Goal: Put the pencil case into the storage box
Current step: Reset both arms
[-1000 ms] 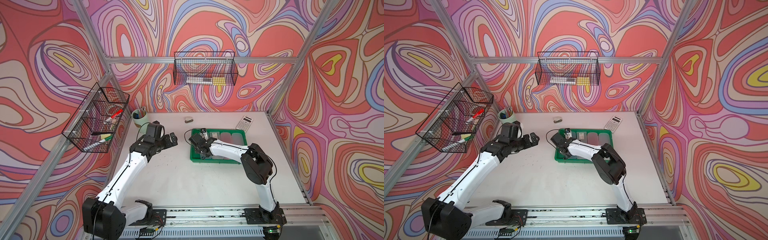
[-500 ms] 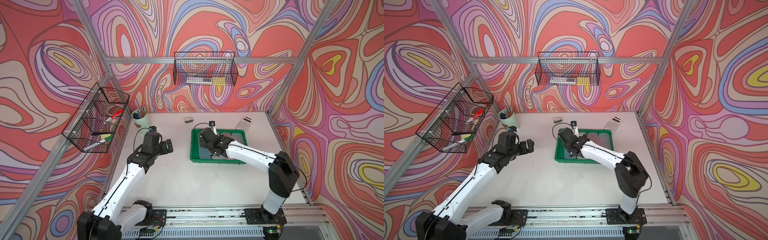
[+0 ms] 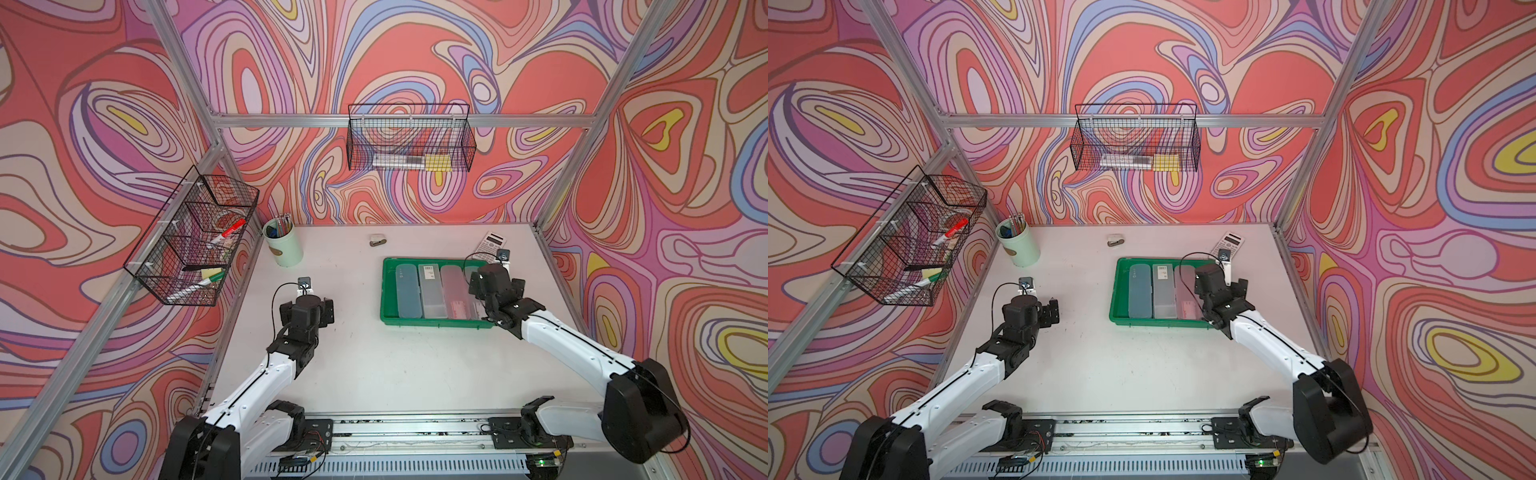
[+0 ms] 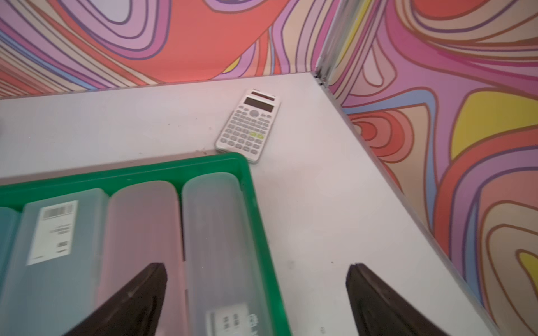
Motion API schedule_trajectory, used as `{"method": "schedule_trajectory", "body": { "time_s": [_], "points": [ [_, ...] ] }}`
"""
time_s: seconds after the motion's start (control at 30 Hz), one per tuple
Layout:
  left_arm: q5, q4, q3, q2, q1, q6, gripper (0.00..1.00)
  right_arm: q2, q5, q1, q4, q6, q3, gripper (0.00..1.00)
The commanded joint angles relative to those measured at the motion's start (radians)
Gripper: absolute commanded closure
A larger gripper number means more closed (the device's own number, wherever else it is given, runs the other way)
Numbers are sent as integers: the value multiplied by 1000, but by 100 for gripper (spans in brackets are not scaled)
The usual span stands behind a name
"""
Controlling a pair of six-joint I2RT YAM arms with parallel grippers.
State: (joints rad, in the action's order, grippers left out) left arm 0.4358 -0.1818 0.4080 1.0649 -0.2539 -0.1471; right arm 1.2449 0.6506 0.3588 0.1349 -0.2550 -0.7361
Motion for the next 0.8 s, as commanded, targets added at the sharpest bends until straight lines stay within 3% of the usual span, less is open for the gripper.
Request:
{"method": "schedule_trajectory", "body": {
  "time_s": [0.0,0.13,0.23,0.53,0.67,0.73,0.77],
  "points": [
    [78,-281,-69,51,8,79,1,-29,-20,-33,-278,180,101,2],
    [66,-485,-137,128,27,110,1,43,-85,-87,-487,263,174,2],
    [-52,-599,-156,165,74,132,1,137,-132,-140,-619,274,195,2],
    [-184,-594,-109,231,180,79,1,300,-250,-258,-1114,224,344,2],
    [-213,-569,-75,262,204,83,1,417,-332,-275,-1235,233,353,2],
    [-254,-609,-88,274,209,112,1,471,-359,-292,-1322,229,370,2],
    [-258,-678,-114,297,209,123,1,440,-413,-316,-1268,203,377,2]
  ]
}}
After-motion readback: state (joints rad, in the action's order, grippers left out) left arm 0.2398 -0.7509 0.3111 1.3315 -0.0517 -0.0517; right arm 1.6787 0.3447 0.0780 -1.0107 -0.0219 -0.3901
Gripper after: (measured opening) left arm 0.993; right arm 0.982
